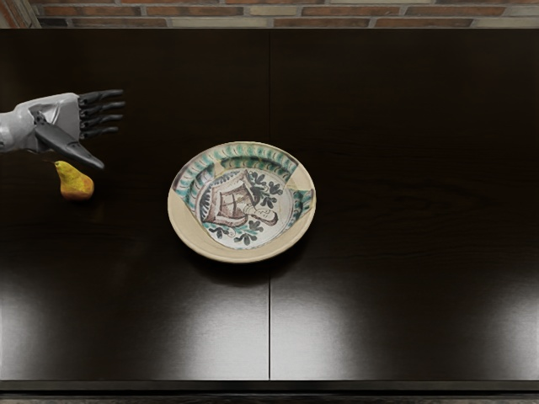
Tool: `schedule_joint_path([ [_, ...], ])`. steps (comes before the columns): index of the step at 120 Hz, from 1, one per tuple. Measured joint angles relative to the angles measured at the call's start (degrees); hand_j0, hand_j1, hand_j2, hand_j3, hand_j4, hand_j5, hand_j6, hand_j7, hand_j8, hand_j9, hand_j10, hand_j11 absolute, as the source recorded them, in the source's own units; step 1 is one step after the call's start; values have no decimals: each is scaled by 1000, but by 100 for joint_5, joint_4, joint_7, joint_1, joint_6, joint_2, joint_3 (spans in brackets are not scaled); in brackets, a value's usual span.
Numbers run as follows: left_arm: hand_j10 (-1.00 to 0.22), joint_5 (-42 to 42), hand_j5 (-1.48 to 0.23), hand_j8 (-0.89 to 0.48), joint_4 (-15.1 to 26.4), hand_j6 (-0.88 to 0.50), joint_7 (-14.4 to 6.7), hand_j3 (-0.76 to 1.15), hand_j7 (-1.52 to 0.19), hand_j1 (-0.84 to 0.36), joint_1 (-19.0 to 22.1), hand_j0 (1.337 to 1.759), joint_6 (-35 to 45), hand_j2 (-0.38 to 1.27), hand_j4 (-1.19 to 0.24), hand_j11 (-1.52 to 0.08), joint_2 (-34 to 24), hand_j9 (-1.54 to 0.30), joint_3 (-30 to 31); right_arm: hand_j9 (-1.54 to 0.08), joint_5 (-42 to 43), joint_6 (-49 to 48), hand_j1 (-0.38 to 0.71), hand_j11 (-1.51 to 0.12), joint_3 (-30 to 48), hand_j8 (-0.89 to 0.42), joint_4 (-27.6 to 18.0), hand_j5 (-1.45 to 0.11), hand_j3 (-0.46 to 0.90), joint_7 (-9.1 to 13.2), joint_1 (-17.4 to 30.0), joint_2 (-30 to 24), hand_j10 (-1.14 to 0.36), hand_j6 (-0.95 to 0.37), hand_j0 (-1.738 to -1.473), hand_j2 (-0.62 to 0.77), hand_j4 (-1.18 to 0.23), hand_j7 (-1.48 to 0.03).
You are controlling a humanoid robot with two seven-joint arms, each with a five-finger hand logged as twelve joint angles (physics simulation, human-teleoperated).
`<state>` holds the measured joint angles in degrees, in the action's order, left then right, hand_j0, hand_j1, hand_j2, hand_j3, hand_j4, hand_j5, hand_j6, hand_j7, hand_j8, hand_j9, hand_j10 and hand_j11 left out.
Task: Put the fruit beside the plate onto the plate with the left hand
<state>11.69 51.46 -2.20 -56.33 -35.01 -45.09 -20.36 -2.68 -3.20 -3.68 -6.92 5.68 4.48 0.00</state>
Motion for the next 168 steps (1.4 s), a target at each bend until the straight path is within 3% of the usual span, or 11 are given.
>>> schedule_joint_path([
  [44,0,-47,0,0,-53,-1,0,0,0,349,61,1658,0,1,0,0,-19,0,-2,-31,4,3,-320,-31,15,-24,29,-31,0,3,0,0,-24,-24,-1658,-5,-24,-31],
  [82,0,286,0,-1,-808,-1,117,0,0,349,10,1658,0,1,-1,0,216,0,-39,-31,-4,3,-320,-31,25,-24,32,-31,0,3,-8,0,-24,-24,-1658,-5,-24,-31],
  [98,0,826,0,-1,-967,-1,572,0,0,349,-41,1658,0,2,-1,0,211,0,-64,-31,-5,-1,-320,-31,18,-24,26,-31,0,11,-8,0,-24,-24,-1658,-5,-24,-31],
  [113,-1,1569,0,-1,-1059,-2,1374,0,0,349,-53,1658,1,2,-1,0,214,0,-74,-31,-5,-4,-320,-31,11,-24,18,-31,0,18,-9,0,-24,-24,-1658,-5,-24,-31],
  [131,-1,2256,0,-2,-1241,-2,2065,0,0,349,-23,1658,2,2,-2,0,220,0,-79,-31,-5,-5,-320,-31,10,-24,16,-31,0,20,-9,0,-24,-24,-1658,-5,-24,-31],
  [149,-2,2720,0,-3,-1295,-3,2526,0,0,349,27,1658,2,3,-3,0,237,0,-66,-31,-5,-5,-320,-31,8,-24,15,-31,0,21,-9,0,-24,-24,-1658,-5,-24,-31],
  [168,-2,2998,0,-3,-1342,-4,2810,0,0,349,122,1658,3,3,-3,0,268,0,-44,-31,-5,-5,-320,-31,9,-24,15,-31,0,22,-9,0,-24,-24,-1658,-5,-24,-31],
])
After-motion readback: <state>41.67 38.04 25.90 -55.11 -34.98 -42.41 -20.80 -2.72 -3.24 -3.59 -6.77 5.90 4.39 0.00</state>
